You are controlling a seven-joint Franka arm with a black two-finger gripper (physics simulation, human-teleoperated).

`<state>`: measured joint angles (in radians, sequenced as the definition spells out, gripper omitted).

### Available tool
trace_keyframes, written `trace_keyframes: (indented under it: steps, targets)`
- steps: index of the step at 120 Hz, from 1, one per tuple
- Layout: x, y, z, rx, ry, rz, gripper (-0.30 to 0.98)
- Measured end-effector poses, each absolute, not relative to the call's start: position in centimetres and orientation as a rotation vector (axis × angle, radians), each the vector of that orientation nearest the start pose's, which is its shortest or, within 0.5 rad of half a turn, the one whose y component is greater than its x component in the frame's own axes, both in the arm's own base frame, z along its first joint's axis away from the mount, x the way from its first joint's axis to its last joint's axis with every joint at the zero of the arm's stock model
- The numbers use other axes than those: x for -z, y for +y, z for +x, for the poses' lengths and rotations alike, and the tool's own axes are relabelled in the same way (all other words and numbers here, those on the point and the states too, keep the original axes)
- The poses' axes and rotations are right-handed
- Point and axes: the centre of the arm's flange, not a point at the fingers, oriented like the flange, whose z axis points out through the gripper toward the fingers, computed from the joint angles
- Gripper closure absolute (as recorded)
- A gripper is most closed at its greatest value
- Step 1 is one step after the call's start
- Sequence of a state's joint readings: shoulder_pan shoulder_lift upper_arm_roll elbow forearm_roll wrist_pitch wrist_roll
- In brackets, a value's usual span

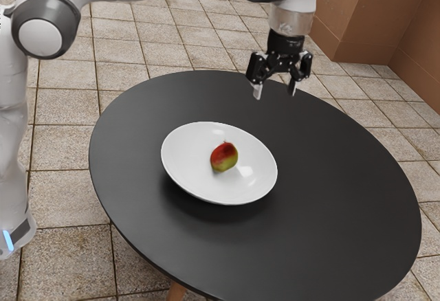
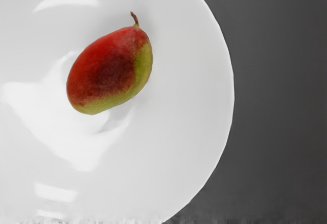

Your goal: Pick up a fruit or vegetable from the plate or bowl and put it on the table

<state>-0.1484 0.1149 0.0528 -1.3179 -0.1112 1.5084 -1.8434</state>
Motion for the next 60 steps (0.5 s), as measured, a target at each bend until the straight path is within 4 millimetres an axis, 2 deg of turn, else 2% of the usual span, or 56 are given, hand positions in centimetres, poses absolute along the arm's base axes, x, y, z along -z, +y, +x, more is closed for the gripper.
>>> trace_keyframes:
  steps: [8, 14, 29, 34, 40, 50, 60]
  targets:
    - [-66.2, -7.6, 58.4, 0.105, 2.217, 2.049, 0.00]
    - [-64.1, -7.5, 59.6, 0.140, 2.168, 2.127, 0.00]
    - [-60.3, -3.7, 62.0, 0.178, 2.078, 2.244, 0.01]
    - [-59.3, -2.8, 62.2, 0.180, 2.035, 2.289, 0.01]
    - [-58.1, -2.6, 61.0, 0.198, 1.976, 2.359, 0.01]
    - [-56.3, -2.4, 57.6, 0.195, 1.873, 2.463, 0.01]
    - [-53.6, -2.4, 54.4, 0.145, 1.766, 2.574, 0.02]
